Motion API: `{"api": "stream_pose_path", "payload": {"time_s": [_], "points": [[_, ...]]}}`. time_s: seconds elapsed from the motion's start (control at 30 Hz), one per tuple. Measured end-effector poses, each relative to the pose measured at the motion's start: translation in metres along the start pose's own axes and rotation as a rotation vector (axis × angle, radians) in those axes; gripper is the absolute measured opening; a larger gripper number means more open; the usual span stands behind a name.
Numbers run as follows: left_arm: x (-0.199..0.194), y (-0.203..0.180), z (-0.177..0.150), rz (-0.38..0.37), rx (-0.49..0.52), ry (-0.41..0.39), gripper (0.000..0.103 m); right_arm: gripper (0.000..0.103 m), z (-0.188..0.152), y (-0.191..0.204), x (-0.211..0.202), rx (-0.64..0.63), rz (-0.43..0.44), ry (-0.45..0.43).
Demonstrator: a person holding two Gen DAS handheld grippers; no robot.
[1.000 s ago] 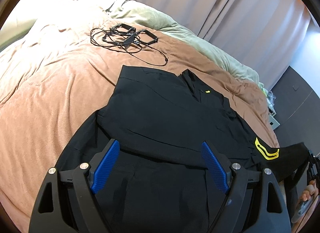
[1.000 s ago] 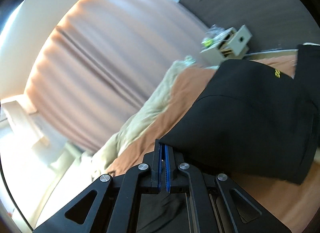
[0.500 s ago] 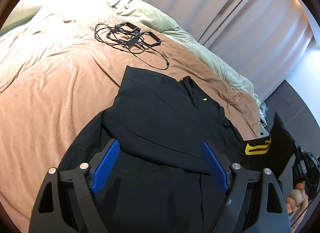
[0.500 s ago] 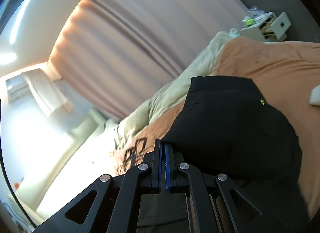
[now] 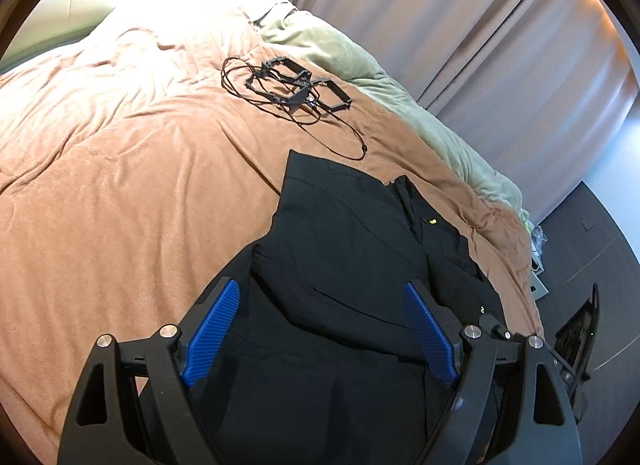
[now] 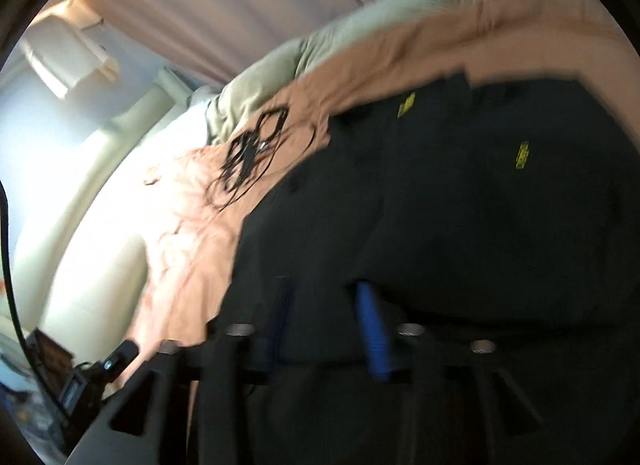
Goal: Fold large clothes
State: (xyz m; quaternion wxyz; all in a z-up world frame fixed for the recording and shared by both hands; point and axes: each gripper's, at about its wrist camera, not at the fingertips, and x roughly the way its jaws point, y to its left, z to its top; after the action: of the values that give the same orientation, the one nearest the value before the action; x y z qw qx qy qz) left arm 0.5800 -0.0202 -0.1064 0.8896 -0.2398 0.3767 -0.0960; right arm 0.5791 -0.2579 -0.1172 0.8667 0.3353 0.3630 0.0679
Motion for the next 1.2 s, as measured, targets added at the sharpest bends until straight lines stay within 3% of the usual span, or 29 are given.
{"api": "stream_pose_path", "payload": {"time_s": [0.07,0.2,0.37,0.5,0.67,0.77,0.87,1.0,1.2], "points": [[0.001,-0.003,0.000,-0.003,0.010,0.002,0.085,0.062,-0.004,-0.006,-0.007,0.010,0.000,0.005],[0.004,-0.008,-0.002,-0.001,0.022,0.009,0.085,0.063,-0.007,-0.019,-0.052,0.028,0.009,-0.055],[0.008,-0.011,-0.004,-0.001,0.024,0.021,0.085,0.064,-0.005,-0.055,-0.102,0.123,-0.150,-0.176],[0.012,-0.013,-0.004,0.000,0.034,0.030,0.085,0.064,0.001,-0.097,-0.105,0.224,-0.280,-0.157],[0.012,-0.008,-0.002,-0.008,0.013,0.033,0.085,0.064,0.006,-0.123,-0.093,0.253,-0.307,-0.134],[0.008,-0.004,0.000,-0.018,-0.002,0.029,0.085,0.062,0.010,-0.128,-0.069,0.255,-0.341,-0.074],[0.004,0.001,0.003,-0.015,-0.018,0.021,0.085,0.034,0.009,-0.121,-0.048,0.219,-0.326,-0.015],[-0.009,0.003,0.008,0.073,0.025,-0.029,0.085,0.025,0.014,-0.096,-0.052,0.192,-0.269,-0.082],[-0.020,0.027,0.017,0.066,-0.012,-0.033,0.085,0.021,0.019,-0.014,-0.039,0.027,-0.175,-0.107]]}}
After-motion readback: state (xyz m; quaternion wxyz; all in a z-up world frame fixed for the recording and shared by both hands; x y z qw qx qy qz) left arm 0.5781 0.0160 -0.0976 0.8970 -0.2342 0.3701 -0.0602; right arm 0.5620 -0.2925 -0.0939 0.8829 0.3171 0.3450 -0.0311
